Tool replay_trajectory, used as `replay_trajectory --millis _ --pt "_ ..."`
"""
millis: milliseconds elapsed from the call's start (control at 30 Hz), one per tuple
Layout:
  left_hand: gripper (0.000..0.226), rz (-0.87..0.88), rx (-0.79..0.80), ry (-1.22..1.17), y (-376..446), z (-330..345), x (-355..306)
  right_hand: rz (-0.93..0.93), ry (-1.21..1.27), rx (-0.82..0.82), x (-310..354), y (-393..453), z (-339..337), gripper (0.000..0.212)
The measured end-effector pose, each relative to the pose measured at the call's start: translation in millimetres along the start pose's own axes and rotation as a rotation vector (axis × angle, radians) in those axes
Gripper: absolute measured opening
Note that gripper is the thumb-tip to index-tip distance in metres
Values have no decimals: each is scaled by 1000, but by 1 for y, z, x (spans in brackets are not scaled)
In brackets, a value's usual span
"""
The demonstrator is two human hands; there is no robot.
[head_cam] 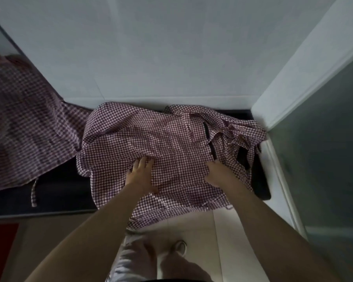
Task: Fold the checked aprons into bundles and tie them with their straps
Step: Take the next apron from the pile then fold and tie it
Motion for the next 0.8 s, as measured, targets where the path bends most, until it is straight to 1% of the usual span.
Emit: replay_trajectory --millis 33,67,133,167,200,233,267,300,333,367,400,433,467,533,567,600,700,733,800 --pt "116 13 -8 21 -2 -2 2 5 3 20 3 -1 0 30" --pt "105 21 -32 32 -5 -4 2 4 0 34 6 -2 1 29" --pt "75 3 -161 19 -10 -9 2 -1 -34 -12 12 -3 2 27" --pt "66 -27 -237 4 -12 -11 2 -1 -46 -45 15 -4 3 27" --pt "66 -62 -287 -20 -14 -11 4 -5 -53 -66 17 -6 7 33" --pt "72 -92 -289 -53 -15 -9 7 -13 -54 -53 18 -8 11 43" --pt "81 -117 -230 -80 -16 -7 11 -23 -46 -29 20 -13 12 49" --pt "90 -128 -137 -89 -17 -4 14 -32 -38 -25 21 -16 13 48" --pt "95 -129 -53 -82 -18 -1 16 -29 -32 -43 21 -18 13 42" --pt "96 -127 -10 -77 -19 1 18 -37 -17 -77 22 -19 13 35" --pt "92 -128 -21 -83 -21 1 18 -40 9 -86 23 -20 12 30" --pt "85 -134 -62 -94 -23 -1 17 -35 42 -56 25 -19 10 29" --pt "77 -143 -114 -96 -24 -3 17 -17 57 33 28 -19 7 34" --pt "68 -164 -172 -70 -24 -7 16 3 -40 233 35 -18 2 45" --pt "67 -175 -176 -72 -22 -9 17 12 -101 229 39 -15 -1 47" --pt "68 -185 -182 -84 -20 -11 18 26 -130 170 45 -11 -6 43" --pt "65 -184 -288 -105 -8 -22 23 1 -39 -207 67 7 -21 26" --pt "65 -173 -327 -107 -4 -26 24 -11 -7 -327 74 12 -26 27" --pt "66 -156 -388 -122 7 -37 26 -69 -35 -485 85 27 -32 38"
Point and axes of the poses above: each hand's wrist, its own y-axis towards the middle knuckle, its own z-axis out of the palm, x = y × z, the point moved 2 cm from there along y, towards the middle knuckle, and after that the axes turned 11 degrees about -x, right-handed, at the moved point
